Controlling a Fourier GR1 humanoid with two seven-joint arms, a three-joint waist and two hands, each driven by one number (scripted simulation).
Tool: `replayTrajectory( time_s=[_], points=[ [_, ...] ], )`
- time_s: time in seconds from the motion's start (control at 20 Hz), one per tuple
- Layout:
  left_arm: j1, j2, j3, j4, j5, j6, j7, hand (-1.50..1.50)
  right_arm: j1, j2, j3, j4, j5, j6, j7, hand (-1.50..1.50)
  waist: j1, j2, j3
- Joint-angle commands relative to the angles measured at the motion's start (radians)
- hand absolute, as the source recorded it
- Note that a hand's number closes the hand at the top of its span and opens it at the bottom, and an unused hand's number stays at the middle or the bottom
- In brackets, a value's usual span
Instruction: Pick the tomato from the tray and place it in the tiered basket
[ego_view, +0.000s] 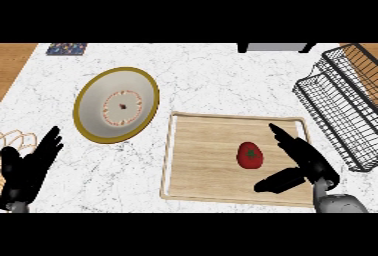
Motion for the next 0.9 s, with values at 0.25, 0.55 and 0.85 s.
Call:
replayTrajectory(
  time_s=[0.25,0.55,0.85],
  points=[
    [0.031,-0.005,0.055,-0.061,-0.016,-0.056,0.034,0.0,-0.018,0.037,-0.018,0.096,0.034,0.015,-0.064,-1.5,0.002,0.002,0.002],
    [0.018,-0.041,0.042,-0.024,-0.065,-0.029,-0.007,0.0,-0.093,0.094,-0.014,0.235,0.069,-0.029,-0.13,-1.5,0.006,0.003,0.002],
    [-0.013,-0.023,0.054,-0.066,-0.035,-0.052,0.075,0.0,-0.047,0.12,0.093,0.185,0.155,-0.039,-0.204,1.5,0.007,0.002,0.003]
  ],
)
